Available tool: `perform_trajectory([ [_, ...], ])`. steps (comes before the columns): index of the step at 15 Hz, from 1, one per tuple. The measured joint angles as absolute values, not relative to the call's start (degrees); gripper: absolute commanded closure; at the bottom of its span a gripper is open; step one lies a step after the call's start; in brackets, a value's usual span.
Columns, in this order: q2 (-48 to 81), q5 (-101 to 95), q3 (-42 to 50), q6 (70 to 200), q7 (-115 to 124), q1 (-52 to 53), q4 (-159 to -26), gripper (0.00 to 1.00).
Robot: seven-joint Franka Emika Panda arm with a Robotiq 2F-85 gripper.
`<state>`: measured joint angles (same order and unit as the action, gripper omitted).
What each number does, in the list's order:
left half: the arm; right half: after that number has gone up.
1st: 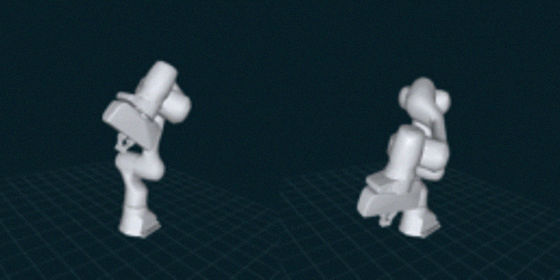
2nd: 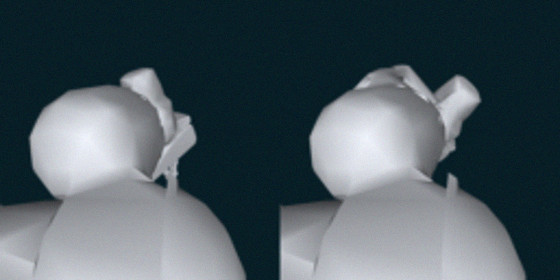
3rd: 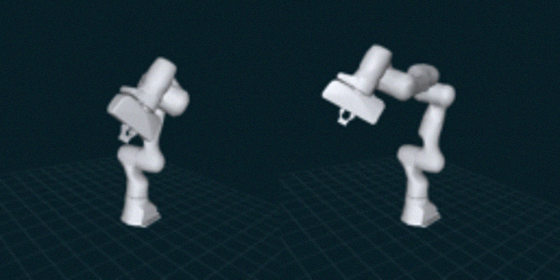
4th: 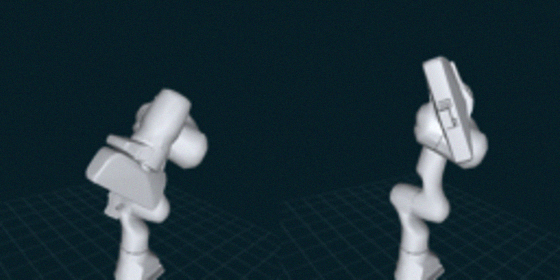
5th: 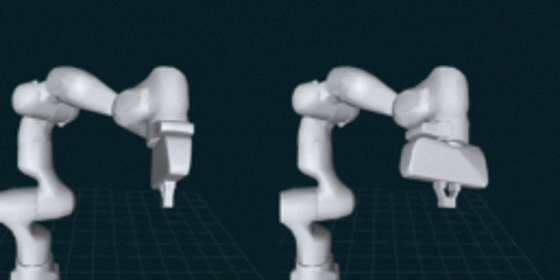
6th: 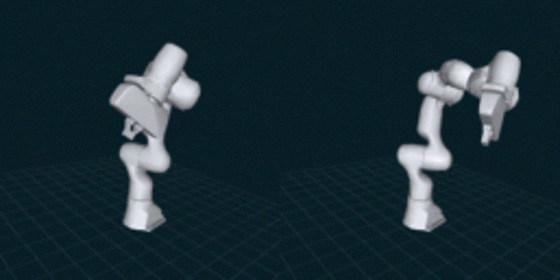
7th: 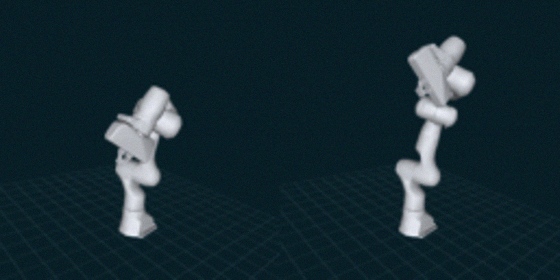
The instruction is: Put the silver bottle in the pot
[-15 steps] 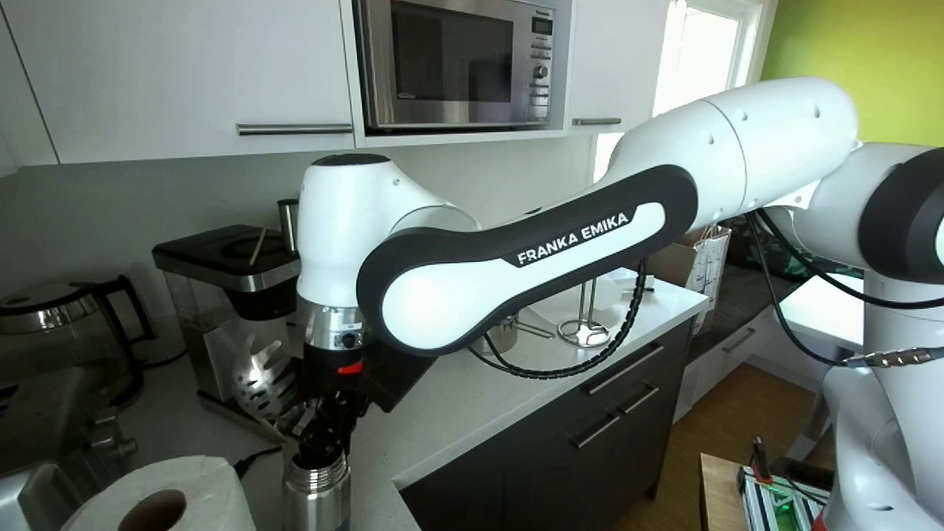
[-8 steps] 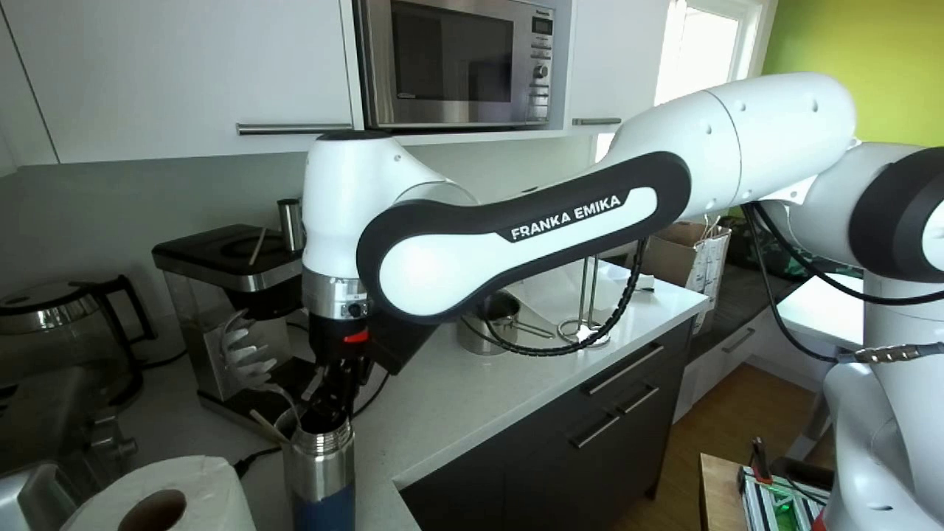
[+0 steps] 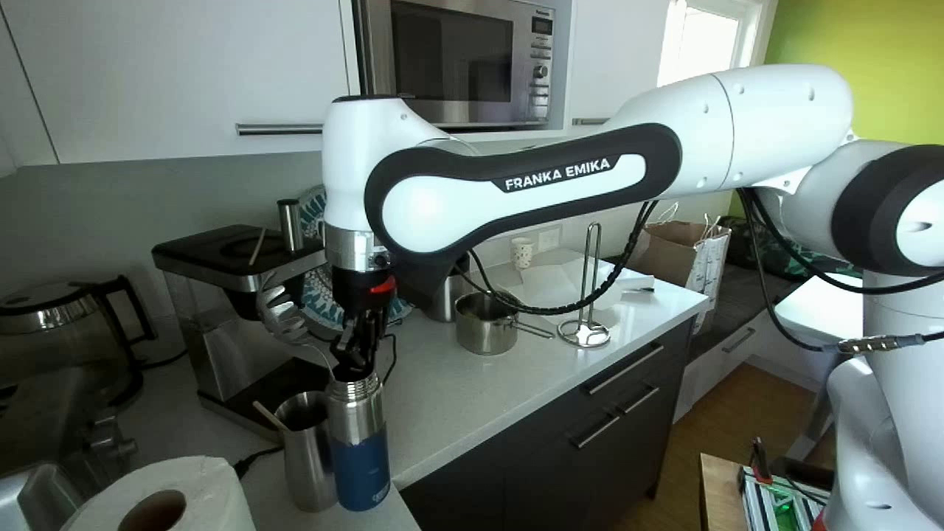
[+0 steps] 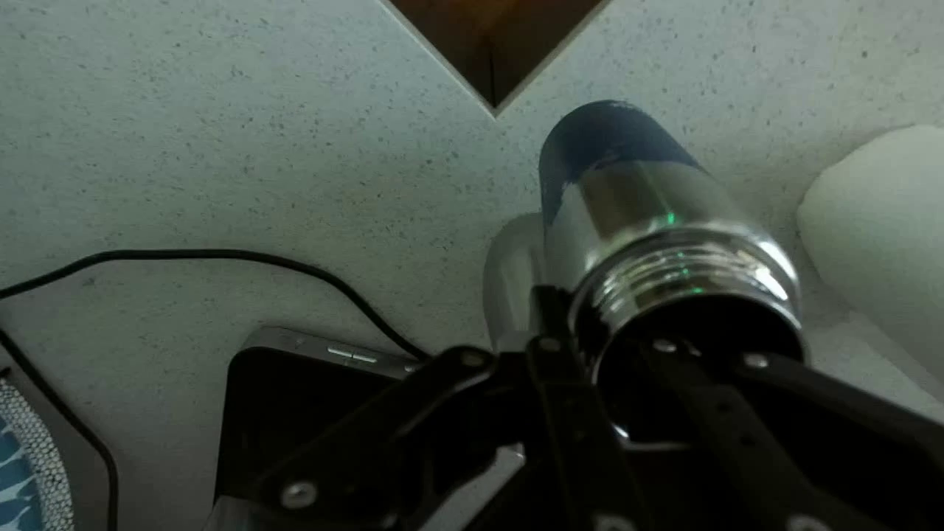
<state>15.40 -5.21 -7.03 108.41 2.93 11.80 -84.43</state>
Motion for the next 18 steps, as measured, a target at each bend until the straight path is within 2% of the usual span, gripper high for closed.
perform_trajectory([
  [6,14.37,-12.44,-3.75,109.12,0.91,9.47,-85.96,0.96],
  [7,14.40,-13.67,-2.65,110.90,2.53,8.88,-86.73,0.85],
  [9,14.51,-13.85,-1.08,111.77,5.52,7.36,-87.77,0.85],
  [10,14.53,-13.85,-0.83,111.77,5.82,6.85,-87.89,0.96],
  [18,15.23,-18.21,3.37,109.21,8.21,4.14,-84.45,0.96],
])
